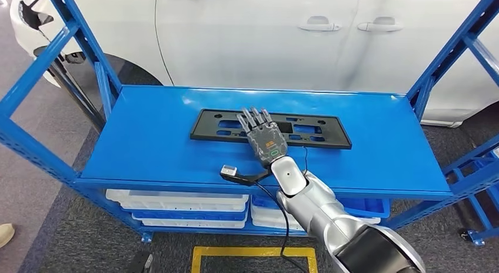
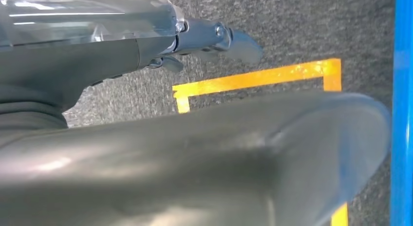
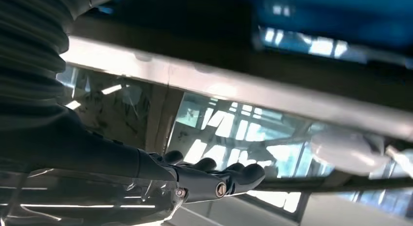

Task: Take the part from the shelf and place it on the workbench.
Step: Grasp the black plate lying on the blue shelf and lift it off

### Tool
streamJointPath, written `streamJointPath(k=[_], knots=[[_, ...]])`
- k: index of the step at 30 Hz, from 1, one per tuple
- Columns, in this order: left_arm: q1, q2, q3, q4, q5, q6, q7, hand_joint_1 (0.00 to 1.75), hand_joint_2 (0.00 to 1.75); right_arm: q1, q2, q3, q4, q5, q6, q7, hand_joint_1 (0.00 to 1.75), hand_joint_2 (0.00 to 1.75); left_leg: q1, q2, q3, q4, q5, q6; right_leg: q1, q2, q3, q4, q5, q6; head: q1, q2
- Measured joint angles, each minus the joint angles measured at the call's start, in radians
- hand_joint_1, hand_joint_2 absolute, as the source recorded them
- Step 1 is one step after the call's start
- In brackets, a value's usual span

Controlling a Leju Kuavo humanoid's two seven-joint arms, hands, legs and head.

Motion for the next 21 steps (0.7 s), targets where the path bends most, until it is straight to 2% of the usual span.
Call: streamJointPath(k=[2,3,4,6,7,8,9,11,13,14,15,17,18,19,21], knots=[[0.0,0.0,0.004,0.0,-0.003,-0.001,0.0,0.0,0.0,-0.002,-0.006,0.043,0.004,0.0,0.005,0.009,0.0,1.75,0.0,0.002,0.003,0.014,-0.007,-0.009,-0.005,0.0,0.018,-0.014,0.012,-0.008,0.0,0.0],[-0.002,0.001,0.006,0.0,-0.004,-0.001,0.0,0.0,0.0,-0.004,-0.007,0.059,0.006,0.0,0.008,0.011,0.0,1.75,0.001,0.004,-0.005,0.035,-0.022,-0.012,-0.008,0.0,0.027,-0.017,0.012,-0.011,0.0,0.0],[-0.003,0.001,0.008,0.0,-0.005,-0.002,0.0,0.0,0.0,-0.007,-0.008,0.074,0.008,0.0,0.013,0.013,0.0,1.75,0.002,0.005,-0.024,0.076,-0.046,-0.015,-0.01,-0.001,0.034,-0.02,0.012,-0.014,0.0,0.0],[-0.003,0.001,0.011,0.0,-0.006,-0.003,-0.002,0.0,0.0,-0.012,-0.01,0.104,0.014,0.0,0.028,0.014,0.0,1.75,0.004,0.007,-0.092,0.197,-0.101,-0.021,-0.008,0.0,0.038,-0.019,0.007,-0.018,0.0,0.0],[-0.002,0.001,0.013,0.0,-0.007,-0.003,-0.004,0.0,0.0,-0.012,-0.011,0.119,0.017,0.0,0.036,0.015,0.0,1.75,0.005,0.007,-0.126,0.246,-0.117,-0.024,-0.008,0.0,0.039,-0.018,0.003,-0.019,0.0,0.0],[-0.001,0.001,0.014,0.0,-0.007,-0.003,-0.005,0.0,0.0,-0.011,-0.014,0.133,0.021,0.0,0.042,0.016,0.0,1.75,0.005,0.007,-0.146,0.264,-0.113,-0.027,-0.008,0.001,0.04,-0.016,0.0,-0.019,0.0,0.0],[0.0,0.001,0.016,0.0,-0.007,-0.003,-0.006,0.0,0.0,-0.012,-0.016,0.144,0.024,0.0,0.047,0.017,0.0,1.75,0.006,0.007,-0.148,0.245,-0.089,-0.03,-0.008,0.001,0.042,-0.012,-0.004,-0.018,0.0,0.0],[0.0,0.003,0.018,0.0,-0.007,-0.003,-0.009,0.0,0.0,-0.016,-0.02,0.156,0.029,0.0,0.052,0.023,0.0,1.75,0.008,0.008,-0.107,0.121,-0.005,-0.031,-0.009,0.002,0.047,-0.003,-0.015,-0.012,0.0,0.0],[-0.002,0.004,0.021,0.0,-0.008,-0.003,-0.012,0.0,0.0,-0.021,-0.023,0.16,0.033,-0.001,0.054,0.029,0.0,1.75,0.005,0.009,-0.071,0.022,0.031,-0.022,-0.008,0.003,0.046,0.006,-0.022,-0.004,0.0,0.0],[-0.001,0.004,0.022,0.0,-0.008,-0.003,-0.013,0.0,0.0,-0.022,-0.025,0.16,0.035,-0.001,0.055,0.032,0.13,1.75,0.002,0.009,-0.066,0.007,0.033,-0.015,-0.007,0.003,0.045,0.008,-0.024,0.001,0.0,0.0],[0.0,0.004,0.023,0.0,-0.008,-0.003,-0.014,0.0,0.0,-0.023,-0.026,0.16,0.037,-0.001,0.058,0.035,0.49,1.75,0.0,0.009,-0.066,0.006,0.03,-0.007,-0.006,0.003,0.043,0.009,-0.025,0.007,0.0,0.0],[0.002,0.004,0.024,0.0,-0.009,-0.003,-0.015,0.0,0.0,-0.028,-0.03,0.16,0.04,-0.002,0.071,0.041,1.35,1.75,0.005,0.009,-0.061,0.002,0.044,0.005,-0.005,0.003,0.043,0.014,-0.032,0.018,0.0,0.0],[0.001,0.005,0.024,0.0,-0.009,-0.003,-0.015,0.0,0.0,-0.03,-0.032,0.16,0.041,-0.003,0.079,0.043,1.66,1.75,0.007,0.01,-0.058,-0.001,0.046,0.01,-0.006,0.003,0.036,0.032,-0.044,0.024,0.0,0.0],[0.0,0.005,0.025,0.0,-0.009,-0.002,-0.016,0.0,0.0,-0.033,-0.034,0.16,0.043,-0.004,0.086,0.044,1.74,1.75,0.01,0.01,-0.055,-0.004,0.047,0.015,-0.008,0.002,0.017,0.071,-0.065,0.03,0.0,0.0],[-0.001,0.005,0.028,0.0,-0.01,-0.001,-0.017,0.0,0.0,-0.033,-0.038,0.16,0.047,-0.005,0.097,0.044,1.75,1.75,0.01,0.01,-0.053,-0.004,0.045,0.019,-0.015,0.001,-0.052,0.204,-0.124,0.041,0.0,0.0]])
